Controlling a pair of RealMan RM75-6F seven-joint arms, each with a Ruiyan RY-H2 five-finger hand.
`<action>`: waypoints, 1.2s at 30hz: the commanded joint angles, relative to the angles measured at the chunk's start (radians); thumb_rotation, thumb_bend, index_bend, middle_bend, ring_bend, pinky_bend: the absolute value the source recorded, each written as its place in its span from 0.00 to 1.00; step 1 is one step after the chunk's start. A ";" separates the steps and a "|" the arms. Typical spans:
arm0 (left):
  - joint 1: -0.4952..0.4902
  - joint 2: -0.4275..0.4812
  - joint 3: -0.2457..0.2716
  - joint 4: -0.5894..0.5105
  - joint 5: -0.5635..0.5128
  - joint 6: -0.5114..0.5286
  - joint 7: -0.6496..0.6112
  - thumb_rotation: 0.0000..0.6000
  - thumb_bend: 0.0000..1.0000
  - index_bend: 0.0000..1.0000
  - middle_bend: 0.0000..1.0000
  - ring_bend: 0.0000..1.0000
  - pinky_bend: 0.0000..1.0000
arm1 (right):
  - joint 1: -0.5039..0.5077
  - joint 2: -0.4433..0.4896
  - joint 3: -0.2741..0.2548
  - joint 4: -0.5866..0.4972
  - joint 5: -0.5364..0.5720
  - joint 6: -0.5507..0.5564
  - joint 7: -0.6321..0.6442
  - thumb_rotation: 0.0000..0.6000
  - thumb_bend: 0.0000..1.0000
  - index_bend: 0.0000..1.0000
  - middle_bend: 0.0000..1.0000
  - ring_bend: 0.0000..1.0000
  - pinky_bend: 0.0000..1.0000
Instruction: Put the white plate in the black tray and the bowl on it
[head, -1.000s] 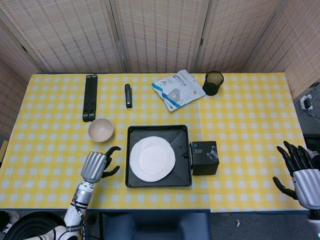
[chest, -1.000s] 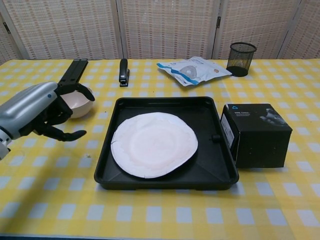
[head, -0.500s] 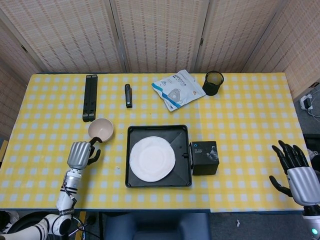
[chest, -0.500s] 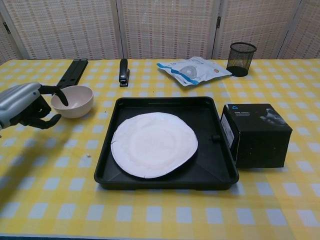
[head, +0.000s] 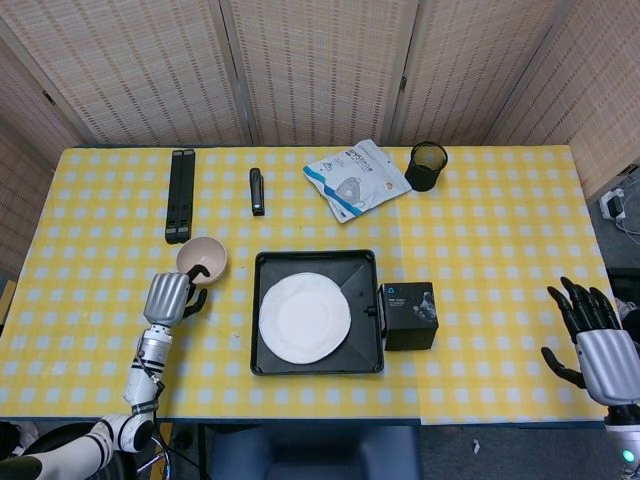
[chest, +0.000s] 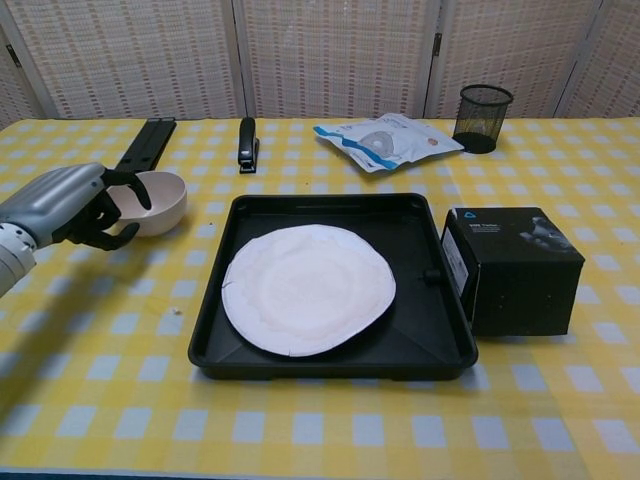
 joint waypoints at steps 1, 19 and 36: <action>-0.021 -0.029 -0.005 0.066 -0.004 -0.018 -0.030 1.00 0.47 0.46 1.00 1.00 1.00 | 0.001 0.000 0.001 -0.001 0.004 -0.003 -0.002 1.00 0.33 0.00 0.00 0.00 0.00; -0.061 -0.106 -0.006 0.233 -0.012 -0.044 -0.146 1.00 0.40 0.65 1.00 1.00 1.00 | 0.009 -0.006 0.008 -0.002 0.025 -0.019 -0.017 1.00 0.33 0.00 0.00 0.00 0.00; -0.047 -0.075 0.010 0.170 0.014 0.027 -0.142 1.00 0.52 0.70 1.00 1.00 1.00 | 0.009 -0.006 0.002 -0.004 0.015 -0.017 -0.017 1.00 0.33 0.00 0.00 0.00 0.00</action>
